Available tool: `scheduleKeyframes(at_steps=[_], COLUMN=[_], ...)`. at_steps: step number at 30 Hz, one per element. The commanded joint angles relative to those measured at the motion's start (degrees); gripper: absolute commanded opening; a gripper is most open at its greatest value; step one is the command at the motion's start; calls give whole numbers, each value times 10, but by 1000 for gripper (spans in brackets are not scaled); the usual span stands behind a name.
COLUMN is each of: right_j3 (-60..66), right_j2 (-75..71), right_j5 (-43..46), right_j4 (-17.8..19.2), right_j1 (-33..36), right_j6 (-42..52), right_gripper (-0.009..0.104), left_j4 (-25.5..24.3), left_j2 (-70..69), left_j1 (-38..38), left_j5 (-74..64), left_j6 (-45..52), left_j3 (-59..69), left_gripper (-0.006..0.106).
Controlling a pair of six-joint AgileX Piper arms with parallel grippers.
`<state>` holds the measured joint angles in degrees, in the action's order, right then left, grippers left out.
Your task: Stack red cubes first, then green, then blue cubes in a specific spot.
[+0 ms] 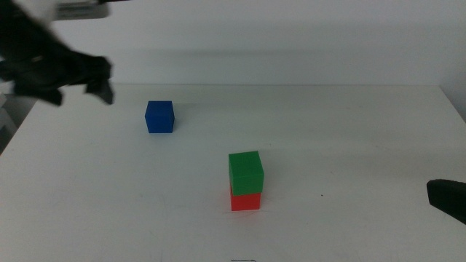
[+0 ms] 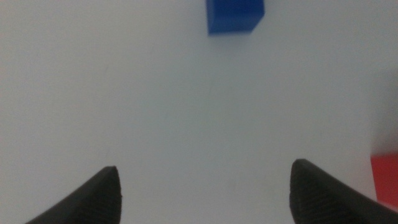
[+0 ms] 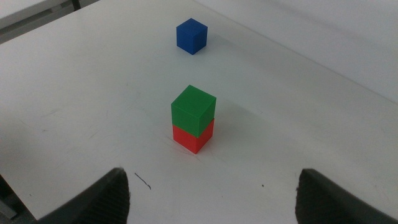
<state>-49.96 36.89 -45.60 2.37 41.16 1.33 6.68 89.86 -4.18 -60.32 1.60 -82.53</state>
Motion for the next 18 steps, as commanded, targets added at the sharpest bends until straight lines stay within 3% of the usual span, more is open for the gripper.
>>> scheduleKeyframes(at_steps=[1, 10, 18], right_j3=[-14, -14, -14], right_j2=[1, 1, 1], right_j5=[38, 38, 38], right_j4=[9, 9, 9], right_j1=[-3, -3, -3], right_j6=[5, 5, 5], right_gripper=[84, 84, 84], left_j4=[-3, 7, 9], left_j2=[33, 250, 365], left_j1=[-19, -44, -44], left_j5=[23, 29, 44], left_j6=[-9, -28, -29], left_j3=[-69, -266, -365], left_gripper=[91, 91, 91])
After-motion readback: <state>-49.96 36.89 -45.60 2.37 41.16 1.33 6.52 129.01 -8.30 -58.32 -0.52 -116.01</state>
